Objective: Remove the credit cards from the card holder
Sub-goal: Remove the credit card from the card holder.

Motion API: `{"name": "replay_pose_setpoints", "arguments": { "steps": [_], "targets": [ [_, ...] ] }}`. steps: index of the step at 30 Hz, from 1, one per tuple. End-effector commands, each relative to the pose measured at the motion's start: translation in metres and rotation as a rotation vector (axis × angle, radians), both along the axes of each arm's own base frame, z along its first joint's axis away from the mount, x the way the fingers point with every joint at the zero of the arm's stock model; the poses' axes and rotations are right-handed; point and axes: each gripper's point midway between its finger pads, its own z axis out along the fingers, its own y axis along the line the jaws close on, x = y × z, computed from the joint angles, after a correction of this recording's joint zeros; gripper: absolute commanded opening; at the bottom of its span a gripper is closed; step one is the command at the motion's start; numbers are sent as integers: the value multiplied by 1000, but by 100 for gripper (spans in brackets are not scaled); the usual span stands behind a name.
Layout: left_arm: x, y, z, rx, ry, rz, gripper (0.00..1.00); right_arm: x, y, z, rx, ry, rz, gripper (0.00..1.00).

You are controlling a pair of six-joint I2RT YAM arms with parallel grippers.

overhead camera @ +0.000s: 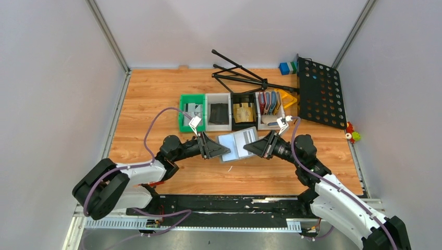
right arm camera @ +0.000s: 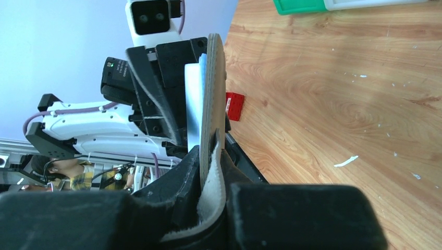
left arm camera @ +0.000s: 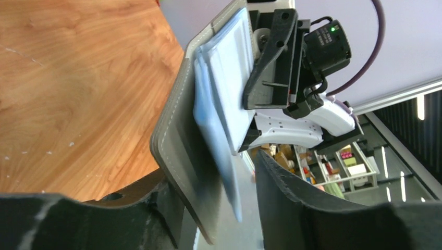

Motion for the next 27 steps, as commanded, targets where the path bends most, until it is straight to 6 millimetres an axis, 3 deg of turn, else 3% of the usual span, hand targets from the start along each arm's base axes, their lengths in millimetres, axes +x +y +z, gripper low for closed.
{"name": "replay_pose_setpoints", "arguments": {
  "steps": [1, 4, 5, 7, 9, 12, 18, 27],
  "targets": [
    [1, -11, 24, -84, -63, -18, 47, -6, 5, 20, 37, -85, 45, 11],
    [3, -14, 23, -92, -56, -28, 28, -9, 4, 18, 20, -94, 53, 16],
    [4, -15, 20, -86, -52, -29, 26, -10, 3, 17, 7, -99, 54, 23],
    [5, -16, 16, -78, -46, -24, 24, -11, 0, 7, -50, -74, 49, 56],
    [7, -15, 12, -64, -43, -12, 24, -10, -5, 1, -108, -68, 30, 63],
    [8, -15, 6, -39, -41, -3, 23, -12, -13, -4, -174, -72, 10, 61],
    [5, -15, 7, -38, -39, -25, 21, -17, -20, -5, -170, -90, -10, 41],
    [4, -14, 4, 5, -45, -23, 18, -16, -29, -6, -219, -104, -44, 32]
  ]
}}
